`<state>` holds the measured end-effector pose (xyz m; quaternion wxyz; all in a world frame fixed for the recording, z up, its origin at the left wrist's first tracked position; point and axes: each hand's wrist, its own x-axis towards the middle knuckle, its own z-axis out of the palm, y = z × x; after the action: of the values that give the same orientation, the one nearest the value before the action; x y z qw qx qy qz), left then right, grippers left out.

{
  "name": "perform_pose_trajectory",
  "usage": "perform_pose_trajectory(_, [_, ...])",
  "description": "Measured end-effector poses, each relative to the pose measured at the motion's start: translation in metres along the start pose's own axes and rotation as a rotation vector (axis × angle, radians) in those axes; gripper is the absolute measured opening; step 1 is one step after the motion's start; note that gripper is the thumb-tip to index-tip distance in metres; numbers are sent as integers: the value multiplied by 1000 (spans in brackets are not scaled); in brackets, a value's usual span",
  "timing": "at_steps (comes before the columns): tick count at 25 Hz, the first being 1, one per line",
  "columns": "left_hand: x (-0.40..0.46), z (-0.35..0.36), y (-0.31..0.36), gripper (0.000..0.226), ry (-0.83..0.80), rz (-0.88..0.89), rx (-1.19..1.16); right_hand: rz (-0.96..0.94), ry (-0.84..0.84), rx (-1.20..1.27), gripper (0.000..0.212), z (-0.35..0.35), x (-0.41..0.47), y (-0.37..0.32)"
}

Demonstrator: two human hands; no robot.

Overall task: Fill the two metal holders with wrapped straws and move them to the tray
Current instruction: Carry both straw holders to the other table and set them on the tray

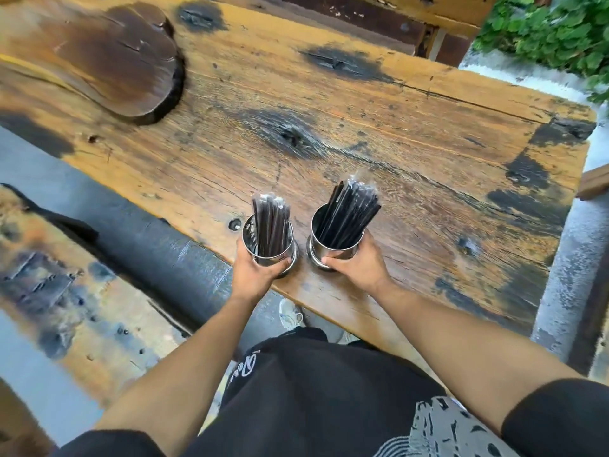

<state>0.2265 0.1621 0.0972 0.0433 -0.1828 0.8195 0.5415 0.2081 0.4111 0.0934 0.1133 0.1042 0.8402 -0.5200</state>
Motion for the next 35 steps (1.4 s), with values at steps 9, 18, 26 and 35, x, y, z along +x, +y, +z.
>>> perform_pose_trajectory(9, [31, -83, -32, 99, 78, -6, -34, -29, -132, -62, 88, 82, 1, -60])
perform_pose_trajectory(18, [75, -218, -82, 91, 238, -58, -83, -14, -276, -150, 84, 222, 34, -145])
perform_pose_trajectory(26, [101, -307, -124, 84, 358, -147, -112, -79, -325, -173, 83, 313, 66, -205])
perform_pose_trajectory(35, [181, -376, -143, 87, 419, -182, -129, -124, -394, -183, 70, 399, 134, -250])
